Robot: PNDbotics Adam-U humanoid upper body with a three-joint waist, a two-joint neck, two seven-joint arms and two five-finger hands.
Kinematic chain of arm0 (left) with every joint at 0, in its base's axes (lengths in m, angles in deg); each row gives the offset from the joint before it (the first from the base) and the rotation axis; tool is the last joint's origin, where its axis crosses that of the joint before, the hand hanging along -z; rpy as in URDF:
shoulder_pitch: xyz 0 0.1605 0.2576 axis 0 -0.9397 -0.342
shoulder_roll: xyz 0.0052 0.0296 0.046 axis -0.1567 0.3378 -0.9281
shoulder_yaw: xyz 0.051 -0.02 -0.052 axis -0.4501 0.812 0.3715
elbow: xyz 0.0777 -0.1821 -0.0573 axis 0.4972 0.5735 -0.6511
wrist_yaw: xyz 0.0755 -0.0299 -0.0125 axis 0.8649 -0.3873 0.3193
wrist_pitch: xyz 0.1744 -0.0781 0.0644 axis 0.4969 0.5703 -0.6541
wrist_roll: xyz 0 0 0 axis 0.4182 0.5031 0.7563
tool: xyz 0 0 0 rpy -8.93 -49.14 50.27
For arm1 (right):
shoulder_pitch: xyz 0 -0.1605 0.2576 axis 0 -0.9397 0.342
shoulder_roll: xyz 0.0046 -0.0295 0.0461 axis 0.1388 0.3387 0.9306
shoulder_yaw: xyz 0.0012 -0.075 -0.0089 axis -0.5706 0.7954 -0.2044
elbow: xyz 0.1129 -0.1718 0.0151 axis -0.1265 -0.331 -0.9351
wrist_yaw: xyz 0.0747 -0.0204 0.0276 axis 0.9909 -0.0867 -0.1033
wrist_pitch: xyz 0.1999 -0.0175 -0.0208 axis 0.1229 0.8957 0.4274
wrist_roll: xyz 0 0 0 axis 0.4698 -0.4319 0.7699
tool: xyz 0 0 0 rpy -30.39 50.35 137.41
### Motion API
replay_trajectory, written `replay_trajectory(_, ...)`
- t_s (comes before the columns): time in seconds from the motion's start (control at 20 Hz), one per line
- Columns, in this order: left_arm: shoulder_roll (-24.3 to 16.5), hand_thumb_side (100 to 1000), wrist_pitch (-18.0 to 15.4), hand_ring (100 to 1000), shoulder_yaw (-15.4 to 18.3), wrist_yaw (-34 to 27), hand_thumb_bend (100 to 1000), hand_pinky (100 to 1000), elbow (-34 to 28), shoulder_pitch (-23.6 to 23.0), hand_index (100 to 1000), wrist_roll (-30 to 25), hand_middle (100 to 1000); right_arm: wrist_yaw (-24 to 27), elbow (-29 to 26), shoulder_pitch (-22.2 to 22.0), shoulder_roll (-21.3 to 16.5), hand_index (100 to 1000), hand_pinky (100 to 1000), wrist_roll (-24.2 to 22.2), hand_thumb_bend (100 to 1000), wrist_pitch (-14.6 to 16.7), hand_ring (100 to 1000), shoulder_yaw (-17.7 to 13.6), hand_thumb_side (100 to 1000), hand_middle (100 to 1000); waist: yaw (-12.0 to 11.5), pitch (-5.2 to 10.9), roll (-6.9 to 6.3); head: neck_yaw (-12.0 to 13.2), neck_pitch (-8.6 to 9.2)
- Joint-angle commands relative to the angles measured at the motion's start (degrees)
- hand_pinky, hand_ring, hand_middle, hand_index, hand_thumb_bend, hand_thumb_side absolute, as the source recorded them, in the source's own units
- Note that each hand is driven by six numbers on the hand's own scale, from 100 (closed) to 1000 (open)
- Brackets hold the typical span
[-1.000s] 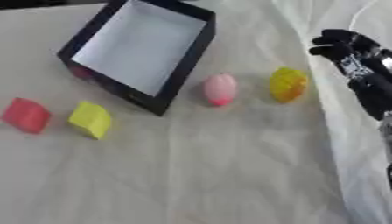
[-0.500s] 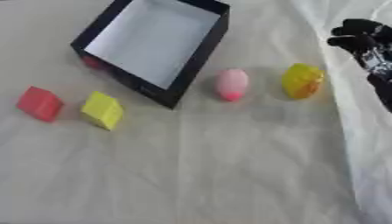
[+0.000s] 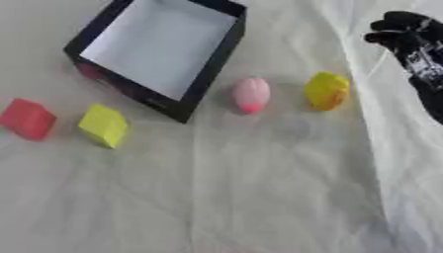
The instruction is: Pick up objects on the table and place them in the box.
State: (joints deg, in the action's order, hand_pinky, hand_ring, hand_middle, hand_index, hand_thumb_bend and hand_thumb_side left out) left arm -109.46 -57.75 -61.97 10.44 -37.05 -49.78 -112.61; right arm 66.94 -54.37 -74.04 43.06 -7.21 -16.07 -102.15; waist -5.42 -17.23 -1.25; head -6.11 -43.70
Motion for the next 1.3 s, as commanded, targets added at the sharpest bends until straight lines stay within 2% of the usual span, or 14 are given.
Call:
replay_trajectory(0.05,-1.53,308,-9.05,856,-1.20,1.60,222,879,-0.29,2.84,902,-10.40,849,0.07,-1.48,0.04,-2.18,843,1000,-0.06,100,0.54,825,-0.22,523,780,-0.01,1.08,0.67,-0.20,0.26)
replay_trajectory(0.1,-1.03,294,-9.12,861,-1.88,2.43,299,884,0.16,3.73,902,-11.17,851,0.01,-1.44,0.01,-2.19,843,1000,-0.09,100,0.57,825,-0.18,522,780,0.00,1.10,0.66,-0.17,0.29)
replay_trajectory(0.2,0.22,225,-9.42,863,-3.41,4.30,398,890,1.50,5.50,895,-13.02,845,-0.18,-1.34,-0.05,-2.15,842,1000,-0.20,100,0.57,825,-0.06,521,780,0.04,1.16,0.64,-0.08,0.29)
replay_trajectory(0.4,3.31,229,-9.08,851,-5.66,7.32,501,886,4.62,9.17,892,-14.24,814,-0.70,-1.08,-0.29,-1.99,842,1000,-0.36,100,0.50,825,0.05,518,778,0.01,1.27,0.53,-0.05,0.17)
replay_trajectory(0.8,7.33,222,-4.73,837,-9.60,11.49,468,876,7.46,13.08,891,-7.09,816,-1.77,-0.66,-0.49,-1.73,842,1000,-0.80,100,0.23,825,0.40,515,778,0.03,1.34,0.13,-0.08,0.04)
replay_trajectory(1.05,8.85,223,-3.45,834,-10.59,12.29,437,873,8.94,14.17,887,-6.50,813,-2.24,-0.59,-0.61,-1.48,842,1000,-0.90,100,0.21,826,0.55,513,778,-0.02,1.28,0.21,-0.16,0.35)
replay_trajectory(1.3,10.29,217,-2.33,828,-11.42,12.42,405,868,11.34,14.83,878,-8.46,806,-2.53,-0.52,-0.54,-1.22,842,1000,-0.92,100,0.10,826,0.65,513,778,-0.08,1.16,0.34,-0.12,0.38)
